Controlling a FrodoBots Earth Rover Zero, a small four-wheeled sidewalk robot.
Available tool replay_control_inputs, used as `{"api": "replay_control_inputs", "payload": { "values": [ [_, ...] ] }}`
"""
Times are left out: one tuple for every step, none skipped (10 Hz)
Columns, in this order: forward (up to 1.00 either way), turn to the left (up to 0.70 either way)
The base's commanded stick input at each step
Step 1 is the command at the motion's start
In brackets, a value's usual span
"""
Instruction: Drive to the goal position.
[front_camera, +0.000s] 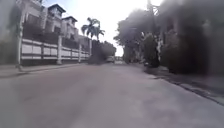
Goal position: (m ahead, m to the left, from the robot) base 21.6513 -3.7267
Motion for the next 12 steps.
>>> {"api": "replay_control_inputs", "payload": {
  "values": [
    [1.0, -0.01],
    [1.0, -0.11],
    [1.0, -0.3],
    [1.0, -0.4],
    [1.0, -0.4],
    [1.0, -0.4],
    [1.0, -0.4],
    [1.0, -0.4],
    [1.0, -0.3],
    [1.0, -0.09],
    [1.0, 0.0],
    [1.0, 0.0]
  ]
}}
